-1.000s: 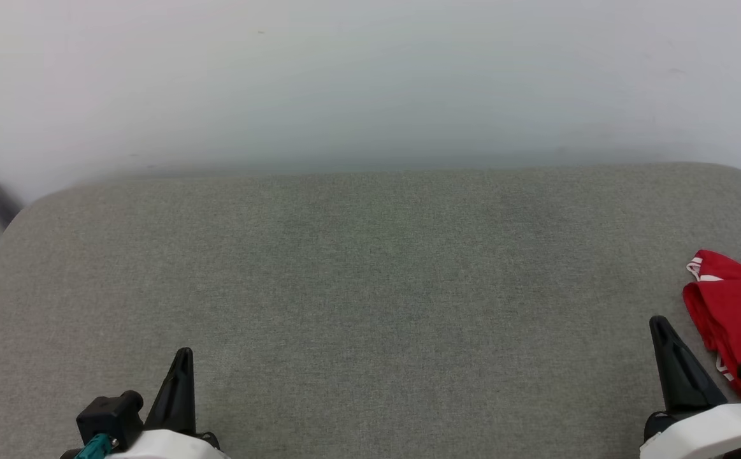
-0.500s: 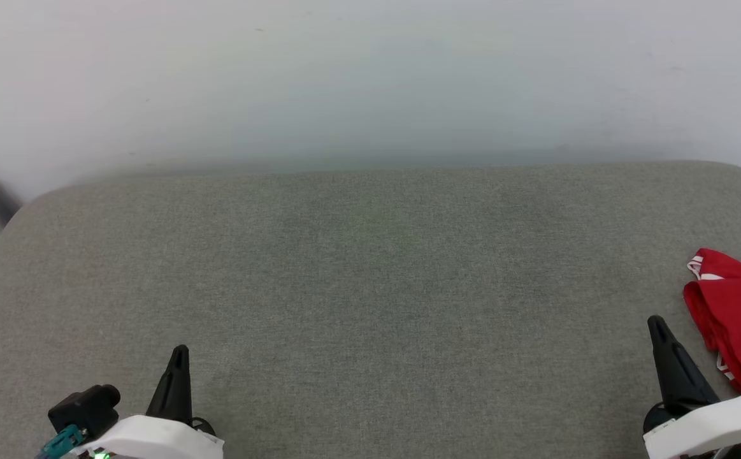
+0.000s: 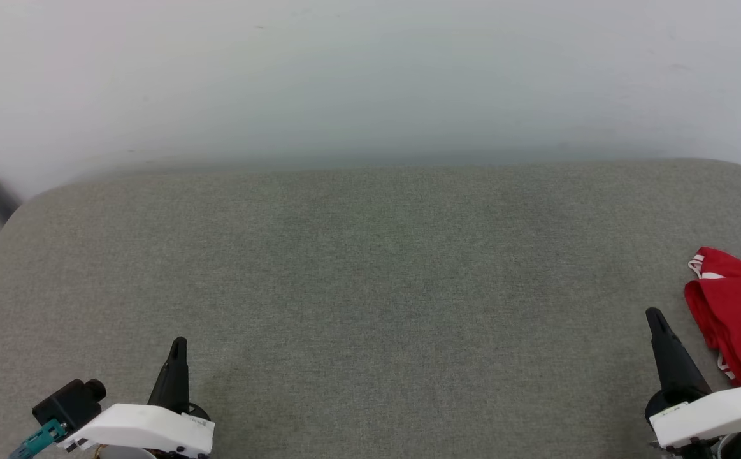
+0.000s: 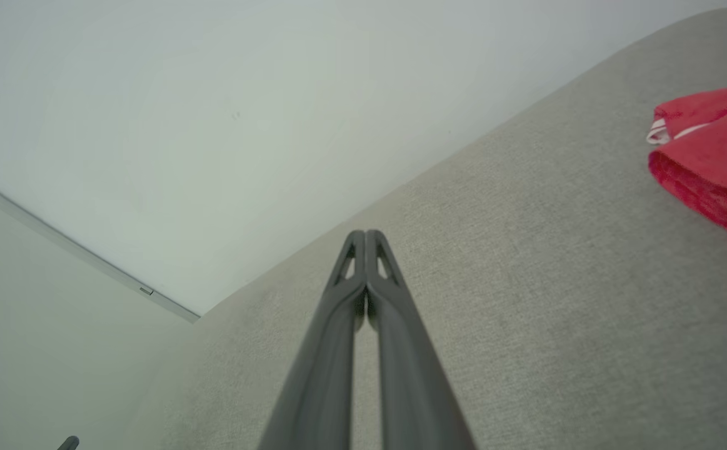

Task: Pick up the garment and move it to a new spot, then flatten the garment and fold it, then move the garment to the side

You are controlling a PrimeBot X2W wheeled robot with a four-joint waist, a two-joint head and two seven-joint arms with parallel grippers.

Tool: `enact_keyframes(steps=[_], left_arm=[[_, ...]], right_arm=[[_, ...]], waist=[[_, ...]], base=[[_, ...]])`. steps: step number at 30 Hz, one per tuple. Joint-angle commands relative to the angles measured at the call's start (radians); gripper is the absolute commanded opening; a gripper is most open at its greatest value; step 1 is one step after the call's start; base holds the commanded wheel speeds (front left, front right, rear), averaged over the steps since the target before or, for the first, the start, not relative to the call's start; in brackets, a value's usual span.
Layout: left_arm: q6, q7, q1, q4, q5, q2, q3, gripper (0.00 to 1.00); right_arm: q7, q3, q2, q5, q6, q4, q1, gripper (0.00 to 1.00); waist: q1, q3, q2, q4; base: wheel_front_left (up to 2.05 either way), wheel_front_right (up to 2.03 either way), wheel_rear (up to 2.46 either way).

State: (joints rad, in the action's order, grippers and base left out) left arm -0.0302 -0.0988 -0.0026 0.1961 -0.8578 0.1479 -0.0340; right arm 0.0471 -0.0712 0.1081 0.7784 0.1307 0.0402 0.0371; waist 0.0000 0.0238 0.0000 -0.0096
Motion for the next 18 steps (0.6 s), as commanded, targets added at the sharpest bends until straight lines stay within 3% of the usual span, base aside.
enact_keyframes(steps=[1, 18], left_arm=[[-0.010, 0.011, -0.029, -0.007, -0.044, -0.002, 0.013, 0.00], [-0.034, 0.065, -0.053, 0.007, -0.231, -0.027, 0.050, 0.00]], right_arm=[[0.004, -0.005, -0.003, 0.050, 0.000, 0.003, -0.031, 0.00], [0.022, -0.016, -0.017, 0.257, 0.000, 0.056, -0.064, 0.00]], waist=[[0.0000, -0.001, 0.0000, 0.000], [0.0000, -0.006, 0.0000, 0.002]], base=[[0.00, 0.00, 0.00], [0.00, 0.00, 0.00]])
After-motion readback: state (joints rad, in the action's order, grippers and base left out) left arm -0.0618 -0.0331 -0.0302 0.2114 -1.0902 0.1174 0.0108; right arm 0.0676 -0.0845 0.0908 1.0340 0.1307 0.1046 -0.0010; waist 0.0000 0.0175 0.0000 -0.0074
